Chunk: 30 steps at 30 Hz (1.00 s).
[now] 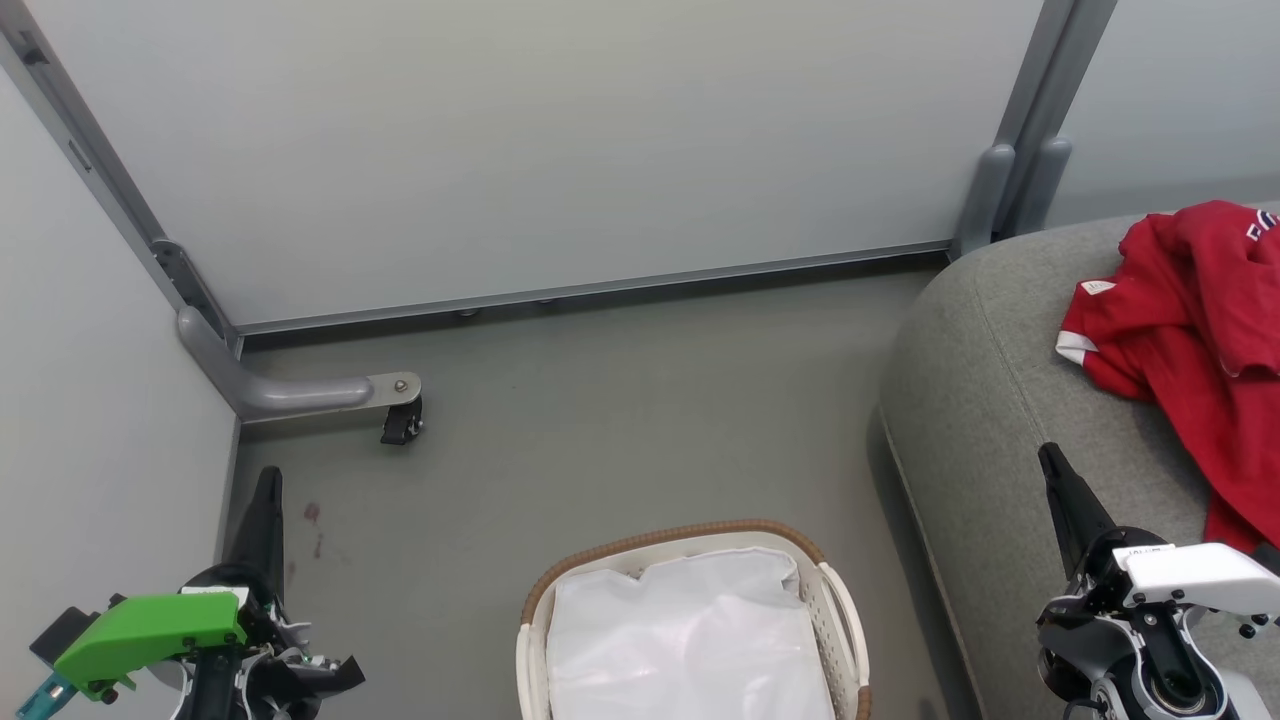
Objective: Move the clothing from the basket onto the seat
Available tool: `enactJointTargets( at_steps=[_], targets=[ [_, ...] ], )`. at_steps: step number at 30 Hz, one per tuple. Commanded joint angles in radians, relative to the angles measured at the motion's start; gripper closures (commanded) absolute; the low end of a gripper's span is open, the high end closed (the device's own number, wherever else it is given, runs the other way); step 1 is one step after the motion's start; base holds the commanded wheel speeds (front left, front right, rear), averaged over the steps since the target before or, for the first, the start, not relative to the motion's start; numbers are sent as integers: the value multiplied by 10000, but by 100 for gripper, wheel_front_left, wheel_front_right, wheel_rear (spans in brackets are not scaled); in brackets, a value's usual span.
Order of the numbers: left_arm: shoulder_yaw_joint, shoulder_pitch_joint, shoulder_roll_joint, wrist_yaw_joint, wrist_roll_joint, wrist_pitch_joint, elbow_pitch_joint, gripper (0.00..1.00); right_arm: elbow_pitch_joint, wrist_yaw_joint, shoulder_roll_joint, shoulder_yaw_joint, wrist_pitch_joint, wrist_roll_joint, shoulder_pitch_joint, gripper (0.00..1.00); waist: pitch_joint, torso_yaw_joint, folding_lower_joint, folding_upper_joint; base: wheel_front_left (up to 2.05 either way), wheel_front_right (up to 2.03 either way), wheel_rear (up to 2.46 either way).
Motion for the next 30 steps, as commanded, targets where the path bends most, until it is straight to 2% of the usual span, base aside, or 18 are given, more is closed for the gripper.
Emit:
enactJointTargets(
  at_steps=[1, 30],
  targets=[
    [27, -104, 47, -42, -31, 39, -23, 100, -32, -5, -63, -20, 32, 31, 101, 100, 0, 0, 0, 0, 0, 0, 0],
    [29, -104, 46, -42, -30, 40, -22, 100, -32, -5, -63, -19, 31, 32, 101, 100, 0, 0, 0, 0, 0, 0, 0]
  ],
)
